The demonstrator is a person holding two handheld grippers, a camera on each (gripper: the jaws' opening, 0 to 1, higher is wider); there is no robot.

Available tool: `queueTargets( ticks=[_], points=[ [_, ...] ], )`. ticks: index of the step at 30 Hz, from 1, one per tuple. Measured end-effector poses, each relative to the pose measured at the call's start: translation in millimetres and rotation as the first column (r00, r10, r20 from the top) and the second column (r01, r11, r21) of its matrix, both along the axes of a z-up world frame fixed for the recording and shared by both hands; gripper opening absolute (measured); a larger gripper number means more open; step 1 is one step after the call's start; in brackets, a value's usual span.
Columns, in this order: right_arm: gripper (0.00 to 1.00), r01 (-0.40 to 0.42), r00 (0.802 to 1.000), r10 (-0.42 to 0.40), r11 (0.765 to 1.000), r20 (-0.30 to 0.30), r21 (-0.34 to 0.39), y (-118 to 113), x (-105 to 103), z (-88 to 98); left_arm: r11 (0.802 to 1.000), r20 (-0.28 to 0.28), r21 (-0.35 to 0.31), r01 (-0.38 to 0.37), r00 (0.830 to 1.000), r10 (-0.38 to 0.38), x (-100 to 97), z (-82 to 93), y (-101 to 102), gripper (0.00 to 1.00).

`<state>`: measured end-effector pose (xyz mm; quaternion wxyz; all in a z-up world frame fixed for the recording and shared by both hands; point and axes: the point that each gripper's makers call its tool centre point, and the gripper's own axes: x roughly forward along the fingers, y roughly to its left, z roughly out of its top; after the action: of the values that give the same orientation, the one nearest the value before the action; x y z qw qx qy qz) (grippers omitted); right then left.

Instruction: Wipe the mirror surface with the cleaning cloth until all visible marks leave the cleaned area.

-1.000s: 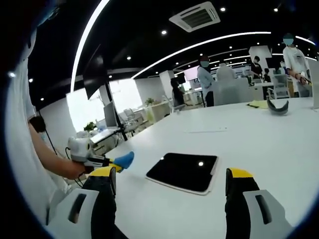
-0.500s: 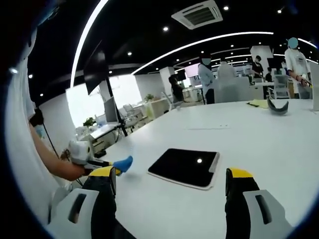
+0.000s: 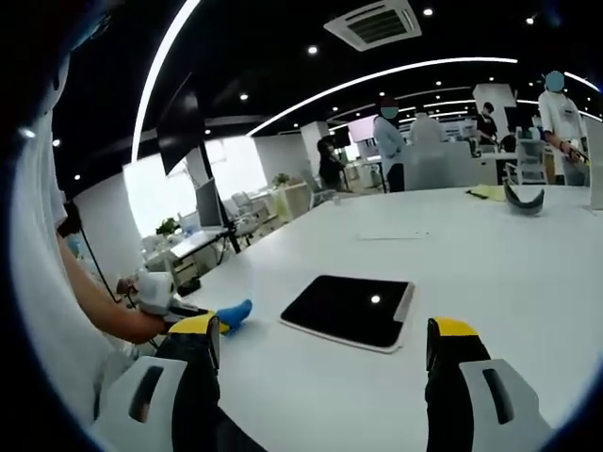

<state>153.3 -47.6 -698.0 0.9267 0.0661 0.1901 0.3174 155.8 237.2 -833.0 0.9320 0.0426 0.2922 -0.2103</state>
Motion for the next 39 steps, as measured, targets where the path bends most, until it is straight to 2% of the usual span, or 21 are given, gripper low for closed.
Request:
queueTargets(
  ticks=[10, 16, 18, 19, 25, 39],
  points=[
    [0.9, -0.001, 1.0, 0.001, 1.0, -0.009, -0.005, 1, 0, -1.7, 0.999, -0.025, 0.032, 0.025, 0.999, -0.024, -7.1, -15.4, 2, 0.09],
    [0.91, -0.001, 1.0, 0.001, 1.0, -0.016, -0.011, 1, -1, -3.7, 0.999, -0.008, 0.033, 0.039, 0.999, -0.039, -5.9, -13.9, 1, 0.09],
    [0.91, -0.001, 1.0, 0.001, 1.0, -0.017, -0.012, 2, -1, -4.3, 0.995, 0.005, 0.06, 0.077, 0.997, -0.078, -6.2, -14.0, 1, 0.1],
    [0.91, -0.001, 1.0, 0.001, 1.0, -0.016, -0.01, 2, -1, -4.1, 0.992, 0.014, 0.084, 0.096, 0.995, -0.098, -6.3, -13.9, 1, 0.11],
    [0.91, -0.005, 1.0, 0.005, 1.0, -0.014, -0.008, 6, 0, -3.5, 0.994, 0.011, 0.069, 0.079, 0.997, -0.08, -2.3, -13.4, 9, 0.21],
    [0.91, 0.006, 1.0, -0.006, 1.0, -0.019, -0.009, 6, 2, -4.6, 0.99, 0.01, 0.053, 0.133, 0.991, -0.133, 3.0, -13.8, 14, 0.31]
  ],
)
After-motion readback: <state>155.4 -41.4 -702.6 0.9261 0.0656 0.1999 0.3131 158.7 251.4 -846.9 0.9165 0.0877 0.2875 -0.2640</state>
